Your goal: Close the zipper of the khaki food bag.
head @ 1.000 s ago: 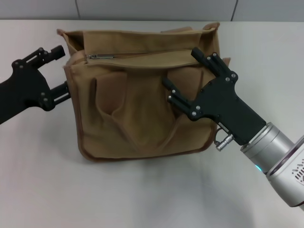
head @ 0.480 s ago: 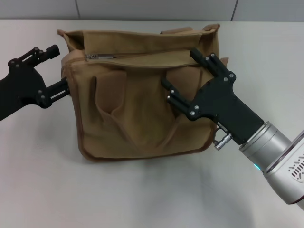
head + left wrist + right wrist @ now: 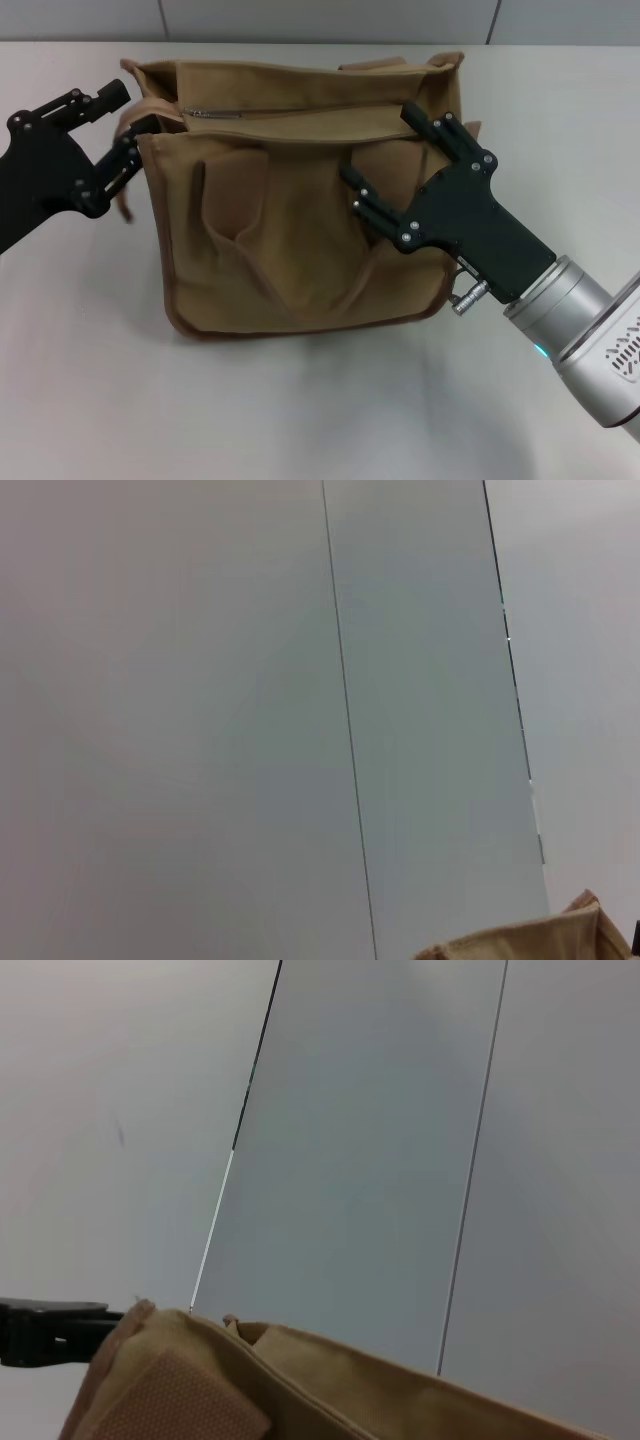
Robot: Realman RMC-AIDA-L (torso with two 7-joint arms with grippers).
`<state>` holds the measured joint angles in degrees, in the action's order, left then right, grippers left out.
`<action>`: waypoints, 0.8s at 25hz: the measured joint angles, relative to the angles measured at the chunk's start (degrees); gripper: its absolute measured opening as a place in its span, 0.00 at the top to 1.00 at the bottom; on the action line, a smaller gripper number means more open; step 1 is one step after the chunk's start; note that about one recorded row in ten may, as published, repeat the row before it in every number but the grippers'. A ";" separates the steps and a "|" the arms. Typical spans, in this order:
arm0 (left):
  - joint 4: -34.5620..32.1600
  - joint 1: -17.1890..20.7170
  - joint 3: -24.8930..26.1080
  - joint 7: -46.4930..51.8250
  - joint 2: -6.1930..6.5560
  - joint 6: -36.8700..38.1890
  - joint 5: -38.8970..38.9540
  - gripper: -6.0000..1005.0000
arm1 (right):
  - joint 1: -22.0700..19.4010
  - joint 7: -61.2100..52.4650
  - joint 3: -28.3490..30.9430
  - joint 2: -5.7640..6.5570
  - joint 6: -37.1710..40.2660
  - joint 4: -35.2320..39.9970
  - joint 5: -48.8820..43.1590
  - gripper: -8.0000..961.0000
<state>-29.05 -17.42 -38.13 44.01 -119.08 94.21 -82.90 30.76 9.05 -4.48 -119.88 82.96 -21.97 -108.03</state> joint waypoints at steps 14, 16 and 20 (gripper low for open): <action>0.29 -0.23 -0.01 0.37 -0.03 -0.63 0.11 0.90 | 0.15 0.00 0.02 -0.09 1.58 -0.40 -0.41 0.17; 0.80 -0.55 -0.03 0.46 -0.05 -0.17 0.15 0.93 | 0.16 0.00 0.11 -0.09 2.84 -0.57 -0.40 0.17; 1.52 -1.51 -0.10 1.14 -0.08 1.22 0.20 0.97 | 0.74 0.32 1.72 -0.10 7.56 -1.29 -0.44 0.17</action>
<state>-27.53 -18.94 -38.23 45.16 -119.16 95.43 -82.69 31.50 9.37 -2.76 -119.98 90.52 -23.26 -108.46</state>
